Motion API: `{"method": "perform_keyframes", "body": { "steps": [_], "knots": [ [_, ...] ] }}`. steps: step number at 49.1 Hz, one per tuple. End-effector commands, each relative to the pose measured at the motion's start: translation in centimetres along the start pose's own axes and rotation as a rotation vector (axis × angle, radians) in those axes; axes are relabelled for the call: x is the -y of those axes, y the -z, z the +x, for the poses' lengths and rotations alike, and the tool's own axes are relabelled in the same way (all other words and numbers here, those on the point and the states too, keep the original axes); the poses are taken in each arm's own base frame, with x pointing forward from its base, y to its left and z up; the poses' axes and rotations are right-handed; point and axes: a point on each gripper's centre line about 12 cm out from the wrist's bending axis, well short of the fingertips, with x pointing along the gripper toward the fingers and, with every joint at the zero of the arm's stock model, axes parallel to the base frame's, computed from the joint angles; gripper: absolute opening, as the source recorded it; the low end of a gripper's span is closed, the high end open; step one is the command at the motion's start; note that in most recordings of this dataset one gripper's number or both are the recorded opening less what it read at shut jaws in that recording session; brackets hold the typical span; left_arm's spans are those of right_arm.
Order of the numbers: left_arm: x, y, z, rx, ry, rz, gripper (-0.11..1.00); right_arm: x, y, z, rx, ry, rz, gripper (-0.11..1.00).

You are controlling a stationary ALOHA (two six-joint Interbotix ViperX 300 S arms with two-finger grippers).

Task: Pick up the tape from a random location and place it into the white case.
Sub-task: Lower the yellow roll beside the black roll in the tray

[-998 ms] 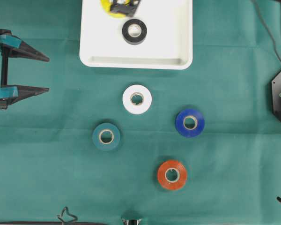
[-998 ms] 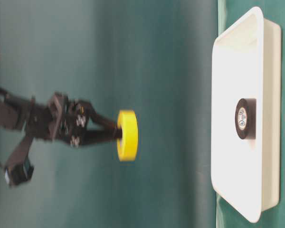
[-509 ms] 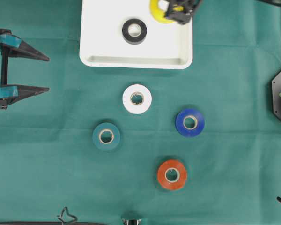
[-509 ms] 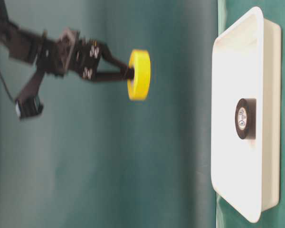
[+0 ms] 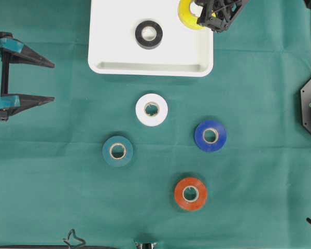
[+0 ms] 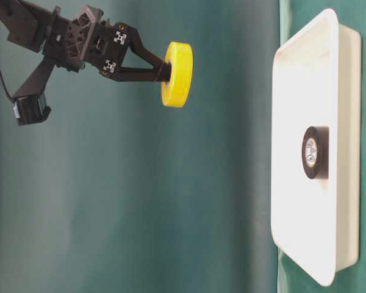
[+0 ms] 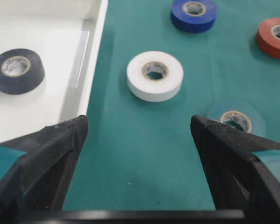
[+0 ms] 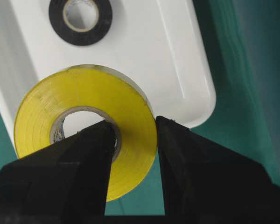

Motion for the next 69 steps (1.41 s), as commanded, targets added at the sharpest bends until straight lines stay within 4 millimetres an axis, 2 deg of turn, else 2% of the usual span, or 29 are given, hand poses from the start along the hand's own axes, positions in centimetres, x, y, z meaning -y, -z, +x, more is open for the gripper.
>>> {"method": "perform_keyframes", "body": {
  "steps": [1, 42, 47, 69],
  "knots": [
    [0.0, -0.9, 0.1, 0.023, -0.001, -0.001, 0.97, 0.2, -0.5, -1.2, 0.046, 0.001, 0.002, 0.29],
    [0.0, -1.0, 0.0, 0.025, -0.001, 0.001, 0.97, 0.1, -0.8, -0.8, 0.064, -0.002, 0.007, 0.29],
    [0.0, -0.9, 0.1, 0.023, -0.001, 0.001, 0.97, 0.0, -0.7, 0.3, 0.046, -0.002, 0.003, 0.29],
    [0.0, -0.9, 0.0, 0.02, -0.001, 0.001, 0.97, -0.3, 1.3, 8.3, -0.006, -0.01, 0.009, 0.29]
  ]
}}
